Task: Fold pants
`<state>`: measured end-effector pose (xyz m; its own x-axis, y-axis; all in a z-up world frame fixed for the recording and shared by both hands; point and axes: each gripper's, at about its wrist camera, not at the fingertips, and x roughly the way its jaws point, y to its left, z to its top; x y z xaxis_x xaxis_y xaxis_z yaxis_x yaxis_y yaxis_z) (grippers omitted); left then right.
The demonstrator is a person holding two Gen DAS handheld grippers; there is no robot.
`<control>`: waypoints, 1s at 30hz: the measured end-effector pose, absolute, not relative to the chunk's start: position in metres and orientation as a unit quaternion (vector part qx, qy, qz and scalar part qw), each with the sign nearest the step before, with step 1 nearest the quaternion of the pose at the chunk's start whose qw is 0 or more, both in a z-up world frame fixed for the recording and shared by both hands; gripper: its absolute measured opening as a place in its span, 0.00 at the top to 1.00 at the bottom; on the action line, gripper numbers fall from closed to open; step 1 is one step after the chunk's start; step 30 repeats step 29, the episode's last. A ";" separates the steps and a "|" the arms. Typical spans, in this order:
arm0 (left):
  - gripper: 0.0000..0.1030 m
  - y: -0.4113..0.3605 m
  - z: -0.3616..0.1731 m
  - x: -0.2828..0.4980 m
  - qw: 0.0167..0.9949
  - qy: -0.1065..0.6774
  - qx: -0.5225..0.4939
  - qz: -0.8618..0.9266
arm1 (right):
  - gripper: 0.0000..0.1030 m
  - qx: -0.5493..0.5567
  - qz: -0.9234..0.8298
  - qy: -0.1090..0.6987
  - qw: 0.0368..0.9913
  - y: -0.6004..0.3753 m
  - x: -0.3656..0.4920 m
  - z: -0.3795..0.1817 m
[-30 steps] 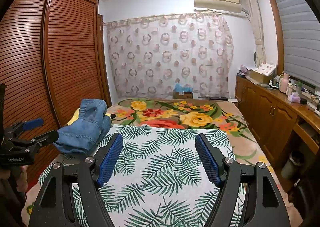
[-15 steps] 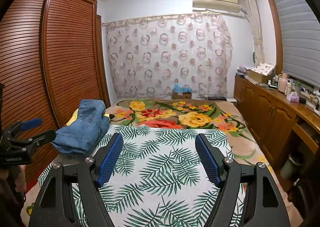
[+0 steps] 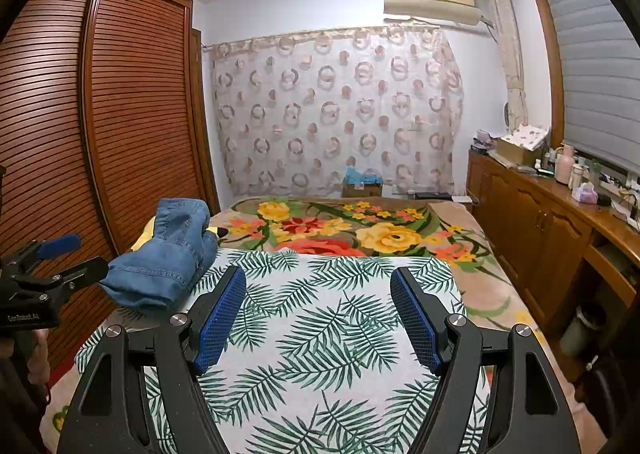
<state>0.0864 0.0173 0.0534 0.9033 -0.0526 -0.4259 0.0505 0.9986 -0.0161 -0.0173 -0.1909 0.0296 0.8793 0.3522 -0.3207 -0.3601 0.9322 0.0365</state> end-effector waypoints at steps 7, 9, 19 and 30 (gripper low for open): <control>0.00 0.018 0.053 0.086 0.976 0.218 -0.002 -0.026 | 0.26 -0.012 0.184 0.163 0.969 -0.191 -0.017 0.029; 0.00 0.018 0.053 0.086 0.976 0.218 -0.002 -0.027 | 0.26 -0.012 0.184 0.163 0.969 -0.192 -0.017 0.030; 0.00 0.018 0.054 0.086 0.976 0.217 -0.002 -0.027 | 0.26 -0.012 0.184 0.162 0.969 -0.192 -0.016 0.030; 0.00 0.017 0.056 0.087 0.976 0.217 -0.002 -0.026 | 0.26 -0.011 0.180 0.164 0.970 -0.193 -0.014 0.031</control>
